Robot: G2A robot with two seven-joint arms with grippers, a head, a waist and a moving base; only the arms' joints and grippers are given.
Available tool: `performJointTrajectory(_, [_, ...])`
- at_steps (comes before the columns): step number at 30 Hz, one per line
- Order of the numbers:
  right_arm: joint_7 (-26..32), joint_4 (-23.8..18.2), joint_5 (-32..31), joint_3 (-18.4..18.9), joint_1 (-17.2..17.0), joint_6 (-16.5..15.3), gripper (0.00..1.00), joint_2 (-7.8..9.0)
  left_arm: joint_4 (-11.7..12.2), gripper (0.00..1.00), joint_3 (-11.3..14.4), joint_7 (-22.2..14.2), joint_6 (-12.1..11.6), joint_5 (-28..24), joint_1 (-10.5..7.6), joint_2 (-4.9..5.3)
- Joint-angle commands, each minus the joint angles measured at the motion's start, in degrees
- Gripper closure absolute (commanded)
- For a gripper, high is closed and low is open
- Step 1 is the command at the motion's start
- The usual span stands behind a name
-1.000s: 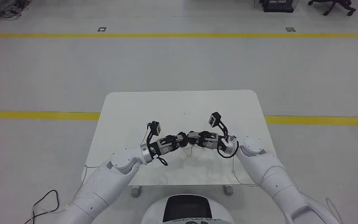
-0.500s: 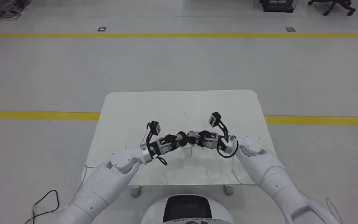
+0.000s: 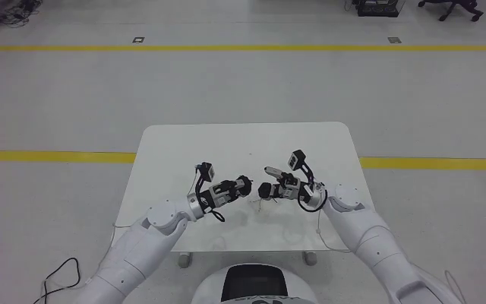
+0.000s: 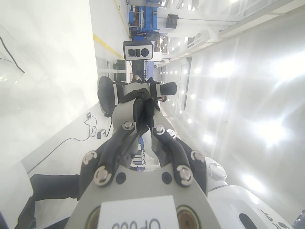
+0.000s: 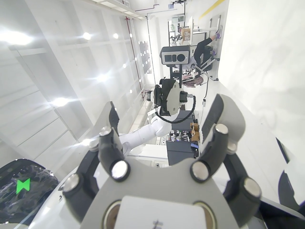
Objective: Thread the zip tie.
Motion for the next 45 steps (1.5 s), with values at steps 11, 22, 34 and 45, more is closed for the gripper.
performJointTrajectory(11, [0.00,-0.15,0.05,0.09,-0.10,0.03,0.00,0.01,-0.26,1.00,0.20,0.59,0.64,0.49,-0.03,-0.04])
performJointTrajectory(22, [0.00,-0.15,0.05,0.09,-0.10,0.03,0.00,0.01,-6.04,1.00,-5.15,-2.94,-5.91,13.26,2.08,1.04])
performJointTrajectory(34, [0.00,-0.15,0.05,0.09,-0.10,0.03,0.00,0.01,-8.15,1.00,-7.86,-7.58,-5.91,18.92,3.55,0.86])
performJointTrajectory(45, [0.00,-0.15,0.05,0.09,-0.10,0.03,0.00,0.01,-12.41,1.00,-8.17,-2.13,-5.91,32.66,3.94,1.44])
